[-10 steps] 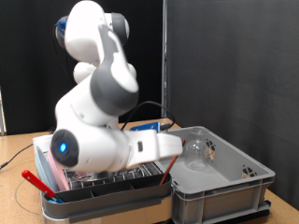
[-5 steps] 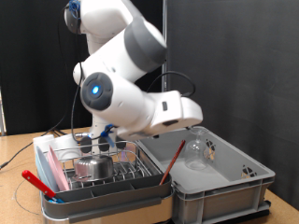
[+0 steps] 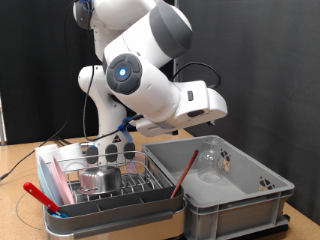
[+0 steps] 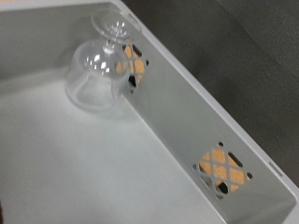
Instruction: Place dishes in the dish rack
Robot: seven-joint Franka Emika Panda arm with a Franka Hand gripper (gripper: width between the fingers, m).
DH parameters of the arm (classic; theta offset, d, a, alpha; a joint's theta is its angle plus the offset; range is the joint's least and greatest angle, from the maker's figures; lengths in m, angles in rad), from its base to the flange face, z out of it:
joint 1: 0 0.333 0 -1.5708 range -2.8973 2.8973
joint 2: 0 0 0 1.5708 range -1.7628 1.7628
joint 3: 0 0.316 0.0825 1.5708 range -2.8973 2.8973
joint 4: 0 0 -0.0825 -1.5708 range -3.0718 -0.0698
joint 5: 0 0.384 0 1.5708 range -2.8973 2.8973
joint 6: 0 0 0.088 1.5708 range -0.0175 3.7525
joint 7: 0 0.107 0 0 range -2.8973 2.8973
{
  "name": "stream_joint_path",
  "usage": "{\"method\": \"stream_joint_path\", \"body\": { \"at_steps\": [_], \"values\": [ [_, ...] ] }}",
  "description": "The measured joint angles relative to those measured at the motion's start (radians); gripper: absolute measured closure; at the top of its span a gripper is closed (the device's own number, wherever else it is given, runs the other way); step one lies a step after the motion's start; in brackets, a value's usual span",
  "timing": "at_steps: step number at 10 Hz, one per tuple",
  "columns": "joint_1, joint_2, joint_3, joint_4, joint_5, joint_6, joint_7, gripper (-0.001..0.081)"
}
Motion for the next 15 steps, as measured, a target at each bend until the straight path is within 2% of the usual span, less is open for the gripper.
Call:
{"method": "stream_joint_path", "body": {
  "at_steps": [3,4,7,9,12,15],
  "values": [
    [0.029,-0.015,0.043,0.018,-0.066,0.005,-0.105,0.0000],
    [0.042,-0.021,0.062,0.033,-0.091,-0.029,-0.116,0.0000],
    [0.092,-0.059,0.108,0.034,-0.185,-0.039,-0.136,0.0000],
    [0.119,-0.092,0.138,0.002,-0.212,-0.070,-0.138,0.0000],
    [0.135,-0.097,0.160,-0.033,-0.214,-0.163,-0.107,0.0000],
    [0.141,-0.103,0.174,-0.101,-0.213,-0.166,-0.091,0.0000]
  ]
}}
